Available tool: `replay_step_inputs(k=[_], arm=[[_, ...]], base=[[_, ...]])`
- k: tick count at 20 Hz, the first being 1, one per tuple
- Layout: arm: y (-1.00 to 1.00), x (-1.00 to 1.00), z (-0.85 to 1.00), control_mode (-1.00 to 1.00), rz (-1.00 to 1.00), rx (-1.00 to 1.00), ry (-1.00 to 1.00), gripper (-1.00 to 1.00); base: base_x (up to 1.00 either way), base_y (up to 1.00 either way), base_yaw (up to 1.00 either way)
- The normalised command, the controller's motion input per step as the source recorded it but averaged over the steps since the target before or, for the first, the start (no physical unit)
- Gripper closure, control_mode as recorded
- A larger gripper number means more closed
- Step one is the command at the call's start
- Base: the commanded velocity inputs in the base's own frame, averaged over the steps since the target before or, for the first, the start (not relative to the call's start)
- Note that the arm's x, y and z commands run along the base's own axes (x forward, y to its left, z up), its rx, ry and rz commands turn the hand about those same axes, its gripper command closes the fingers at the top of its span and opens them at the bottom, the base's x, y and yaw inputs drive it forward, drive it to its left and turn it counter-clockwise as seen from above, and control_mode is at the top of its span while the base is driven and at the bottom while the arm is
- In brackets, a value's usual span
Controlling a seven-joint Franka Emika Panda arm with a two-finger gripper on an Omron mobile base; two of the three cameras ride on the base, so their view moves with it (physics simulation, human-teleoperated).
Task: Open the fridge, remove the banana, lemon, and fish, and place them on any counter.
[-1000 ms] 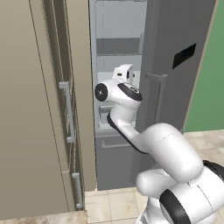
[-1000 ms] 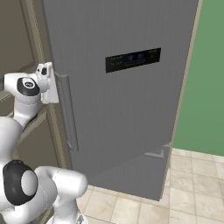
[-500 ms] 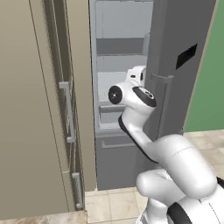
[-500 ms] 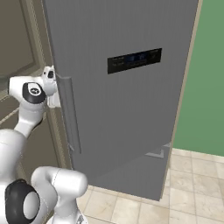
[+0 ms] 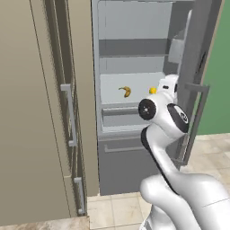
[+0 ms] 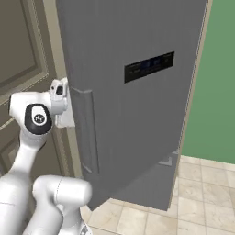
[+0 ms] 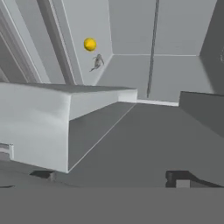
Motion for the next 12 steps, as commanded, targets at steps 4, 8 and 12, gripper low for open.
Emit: replay_step_inputs(k=[4, 8, 12], arm=[[-0.99, -0.39, 0.23, -1.00, -0.10, 0.09, 0.10, -1.00], [-1.00, -0.11, 0.25, -1.00, -0.13, 0.14, 0.15, -1.00], [-1.00, -0.03, 0.27, -1.00, -0.14, 0.17, 0.15, -1.00]], base=[[0.00, 0.00, 0.00], [0.00, 0.00, 0.00], [0.00, 0.00, 0.00]])
